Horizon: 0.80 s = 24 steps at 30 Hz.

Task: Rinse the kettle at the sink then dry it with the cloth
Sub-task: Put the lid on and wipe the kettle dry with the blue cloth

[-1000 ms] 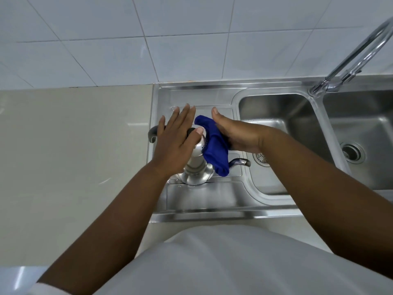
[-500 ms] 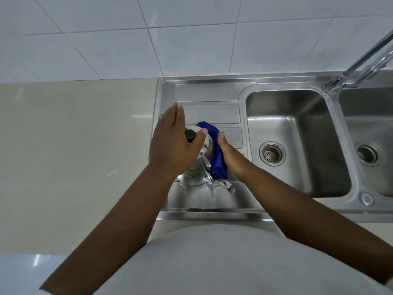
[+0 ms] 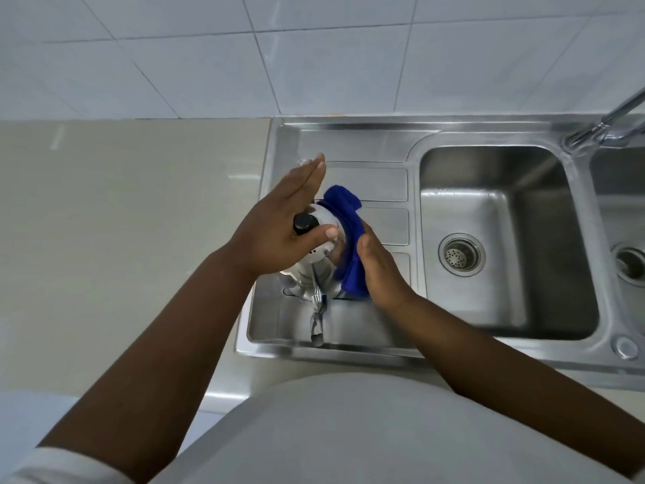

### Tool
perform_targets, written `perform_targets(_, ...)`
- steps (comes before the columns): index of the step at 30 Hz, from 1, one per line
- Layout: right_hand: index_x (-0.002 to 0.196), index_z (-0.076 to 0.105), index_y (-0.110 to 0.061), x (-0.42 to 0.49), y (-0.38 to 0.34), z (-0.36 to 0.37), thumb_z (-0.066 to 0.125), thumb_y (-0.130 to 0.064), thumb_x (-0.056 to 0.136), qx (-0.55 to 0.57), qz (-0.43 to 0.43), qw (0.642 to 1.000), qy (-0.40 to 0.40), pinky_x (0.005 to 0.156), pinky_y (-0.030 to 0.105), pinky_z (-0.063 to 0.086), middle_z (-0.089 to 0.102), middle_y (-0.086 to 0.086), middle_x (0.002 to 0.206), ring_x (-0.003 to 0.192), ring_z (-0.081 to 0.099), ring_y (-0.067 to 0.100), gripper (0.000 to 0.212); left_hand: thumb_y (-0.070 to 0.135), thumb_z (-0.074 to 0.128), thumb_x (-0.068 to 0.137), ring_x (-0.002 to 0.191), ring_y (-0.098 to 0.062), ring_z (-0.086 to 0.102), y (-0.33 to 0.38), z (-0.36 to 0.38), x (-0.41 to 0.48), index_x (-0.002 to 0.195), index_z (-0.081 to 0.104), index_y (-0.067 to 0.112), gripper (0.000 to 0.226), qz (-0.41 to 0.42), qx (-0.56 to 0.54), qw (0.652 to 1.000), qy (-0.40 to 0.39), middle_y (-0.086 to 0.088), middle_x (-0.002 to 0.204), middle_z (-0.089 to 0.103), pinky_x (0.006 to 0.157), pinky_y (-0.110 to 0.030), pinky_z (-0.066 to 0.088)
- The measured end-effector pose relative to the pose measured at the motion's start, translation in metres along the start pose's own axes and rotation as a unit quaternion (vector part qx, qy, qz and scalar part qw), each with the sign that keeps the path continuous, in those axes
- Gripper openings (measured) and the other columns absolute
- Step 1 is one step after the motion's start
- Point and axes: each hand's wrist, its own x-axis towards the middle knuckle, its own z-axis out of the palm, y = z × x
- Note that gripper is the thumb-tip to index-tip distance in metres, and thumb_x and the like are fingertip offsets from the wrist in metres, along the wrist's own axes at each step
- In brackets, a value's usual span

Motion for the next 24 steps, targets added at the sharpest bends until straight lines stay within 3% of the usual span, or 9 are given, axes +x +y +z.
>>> perform_targets(4, 0.136, 0.051, -0.031, 0.009, -0.014, -0.004, 0.024, -0.090, 0.075, 0.022, 0.081, 0.996, -0.013, 0.111, 0.051, 0.043, 0.065, 0.002, 0.126, 0.116, 0.062, 0.018, 0.090, 0.054, 0.055, 0.085, 0.149, -0.016, 0.016, -0.002, -0.003, 0.002, 0.153, 0.018, 0.015, 0.086, 0.010, -0.023, 1.000, -0.014, 0.002, 0.162, 0.016, 0.120, -0.033, 0.024)
perform_targets(7, 0.145, 0.044, -0.029, 0.004, -0.026, 0.001, 0.032, -0.090, 0.075, 0.046, -0.035, 0.998, -0.022, 0.106, 0.047, 0.047, 0.060, 0.006, 0.136, 0.122, 0.060, 0.026, 0.093, 0.050, 0.059, 0.086, 0.149, -0.020, 0.017, -0.003, -0.005, 0.003, 0.153, 0.019, 0.011, 0.087, 0.024, -0.064, 0.997, -0.027, -0.002, 0.162, 0.016, 0.112, -0.034, 0.039)
perform_targets(11, 0.150, 0.037, -0.012, 0.004, -0.019, 0.008, 0.033, -0.078, 0.088, 0.012, -0.144, 0.989, -0.005, 0.110, 0.051, 0.043, 0.048, 0.010, 0.149, 0.133, 0.051, 0.029, 0.090, 0.057, 0.053, 0.087, 0.150, -0.022, 0.014, -0.004, -0.004, 0.005, 0.151, 0.019, 0.004, 0.090, 0.046, -0.066, 0.996, -0.029, -0.009, 0.161, 0.017, 0.118, -0.033, 0.027)
perform_targets(13, 0.148, 0.040, -0.010, 0.014, -0.010, 0.008, 0.032, -0.077, 0.089, -0.016, -0.132, 0.991, 0.017, 0.110, 0.051, 0.042, 0.053, 0.010, 0.145, 0.132, 0.053, 0.026, 0.089, 0.058, 0.052, 0.087, 0.150, -0.020, 0.014, -0.004, -0.005, 0.005, 0.151, 0.020, 0.005, 0.089, 0.045, -0.061, 0.997, -0.033, -0.008, 0.162, 0.017, 0.114, -0.023, 0.031)
perform_targets(16, 0.138, 0.052, -0.024, 0.029, -0.004, 0.001, 0.035, -0.086, 0.080, 0.007, -0.050, 0.999, 0.020, 0.104, 0.039, 0.049, 0.065, 0.003, 0.127, 0.118, 0.062, 0.019, 0.086, 0.059, 0.051, 0.088, 0.150, -0.019, 0.012, -0.005, -0.006, 0.005, 0.151, 0.022, 0.006, 0.087, 0.047, -0.055, 0.996, -0.042, -0.006, 0.161, 0.019, 0.108, -0.013, 0.033)
perform_targets(19, 0.127, 0.061, -0.025, 0.040, 0.001, -0.005, 0.035, -0.091, 0.073, 0.026, 0.033, 0.999, 0.002, 0.097, 0.039, 0.052, 0.070, 0.011, 0.116, 0.109, 0.066, 0.026, 0.089, 0.061, 0.047, 0.088, 0.150, -0.019, 0.013, -0.008, -0.005, 0.006, 0.151, 0.025, 0.008, 0.085, 0.054, -0.014, 0.998, -0.036, -0.005, 0.161, 0.022, 0.118, -0.024, 0.024)
perform_targets(21, 0.120, 0.062, -0.021, 0.041, -0.004, -0.003, 0.030, -0.078, 0.086, 0.034, 0.056, 0.998, 0.007, 0.090, 0.037, 0.051, 0.070, 0.011, 0.107, 0.100, 0.066, 0.025, 0.074, 0.062, 0.046, 0.088, 0.150, -0.018, 0.013, -0.008, -0.005, 0.005, 0.151, 0.026, 0.010, 0.084, 0.047, -0.008, 0.998, -0.030, -0.003, 0.160, 0.023, 0.119, -0.031, 0.024)
perform_targets(22, 0.117, 0.062, -0.022, 0.038, -0.009, -0.001, 0.029, -0.074, 0.090, 0.042, 0.057, 0.997, 0.013, 0.086, 0.033, 0.050, 0.069, 0.007, 0.101, 0.094, 0.066, 0.019, 0.067, 0.062, 0.046, 0.088, 0.150, -0.018, 0.013, -0.008, -0.005, 0.005, 0.151, 0.027, 0.010, 0.084, 0.046, -0.011, 0.999, -0.027, -0.003, 0.160, 0.024, 0.119, -0.030, 0.026)
perform_targets(24, 0.123, 0.060, -0.024, 0.026, -0.019, 0.002, 0.032, -0.083, 0.082, 0.057, 0.012, 0.998, 0.017, 0.080, 0.027, 0.054, 0.068, 0.004, 0.099, 0.088, 0.067, 0.015, 0.077, 0.060, 0.048, 0.089, 0.150, -0.018, 0.014, -0.007, -0.004, 0.004, 0.150, 0.028, 0.009, 0.082, 0.051, -0.023, 0.998, -0.020, -0.004, 0.159, 0.025, 0.117, -0.035, 0.032)
